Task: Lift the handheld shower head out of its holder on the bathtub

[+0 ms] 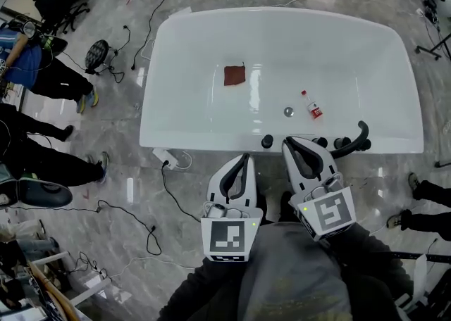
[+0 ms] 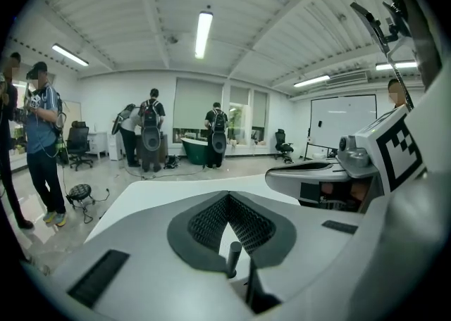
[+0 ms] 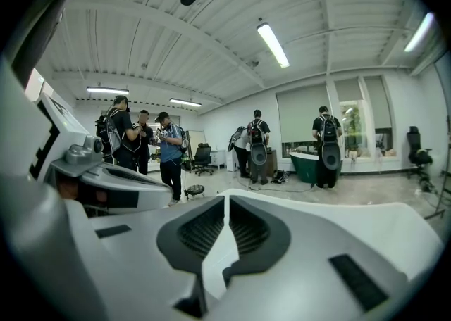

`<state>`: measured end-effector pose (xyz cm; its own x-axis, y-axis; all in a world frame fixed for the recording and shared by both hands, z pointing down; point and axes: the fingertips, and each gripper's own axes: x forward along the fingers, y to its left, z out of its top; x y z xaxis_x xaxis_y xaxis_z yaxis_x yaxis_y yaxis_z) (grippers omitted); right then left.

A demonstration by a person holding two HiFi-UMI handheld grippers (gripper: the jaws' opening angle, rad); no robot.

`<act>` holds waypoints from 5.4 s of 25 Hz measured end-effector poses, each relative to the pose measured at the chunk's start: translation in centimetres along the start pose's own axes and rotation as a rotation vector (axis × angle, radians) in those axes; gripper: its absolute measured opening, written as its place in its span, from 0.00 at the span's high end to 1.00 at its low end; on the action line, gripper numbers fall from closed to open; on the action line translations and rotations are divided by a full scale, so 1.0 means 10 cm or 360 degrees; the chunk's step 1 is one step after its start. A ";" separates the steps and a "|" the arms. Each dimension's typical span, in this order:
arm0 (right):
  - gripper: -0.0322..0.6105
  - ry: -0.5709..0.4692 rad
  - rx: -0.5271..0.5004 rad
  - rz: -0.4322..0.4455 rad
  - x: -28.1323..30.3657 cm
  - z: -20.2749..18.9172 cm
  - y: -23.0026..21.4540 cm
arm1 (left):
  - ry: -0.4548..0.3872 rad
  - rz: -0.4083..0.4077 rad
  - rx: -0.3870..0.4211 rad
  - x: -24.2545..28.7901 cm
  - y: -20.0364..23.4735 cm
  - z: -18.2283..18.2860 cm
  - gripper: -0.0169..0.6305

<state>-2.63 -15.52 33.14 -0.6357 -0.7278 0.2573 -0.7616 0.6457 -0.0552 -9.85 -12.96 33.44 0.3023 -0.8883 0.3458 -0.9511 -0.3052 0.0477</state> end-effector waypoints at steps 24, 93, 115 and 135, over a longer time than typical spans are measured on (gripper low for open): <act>0.94 -0.0030 -0.0038 0.0076 0.45 -0.04 0.04 | -0.0032 0.0034 0.0003 0.26 0.29 -0.09 0.97; 0.73 0.0070 -0.0099 0.0152 1.14 -2.01 -0.12 | 0.0095 0.0094 -0.0012 1.04 0.50 -1.74 0.97; 0.73 -0.0017 -0.0143 0.0134 0.89 -1.20 0.01 | 0.0032 0.0081 0.0011 0.71 0.46 -1.04 0.97; 0.73 -0.0045 -0.0136 0.0136 0.66 -0.30 0.06 | 0.0022 0.0087 0.0016 0.39 0.41 -0.18 0.97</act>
<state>-6.89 -19.20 37.70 -0.7020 -0.6747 0.2280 -0.6917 0.7221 0.0070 -12.66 -17.02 36.71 0.2489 -0.8989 0.3607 -0.9655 -0.2598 0.0188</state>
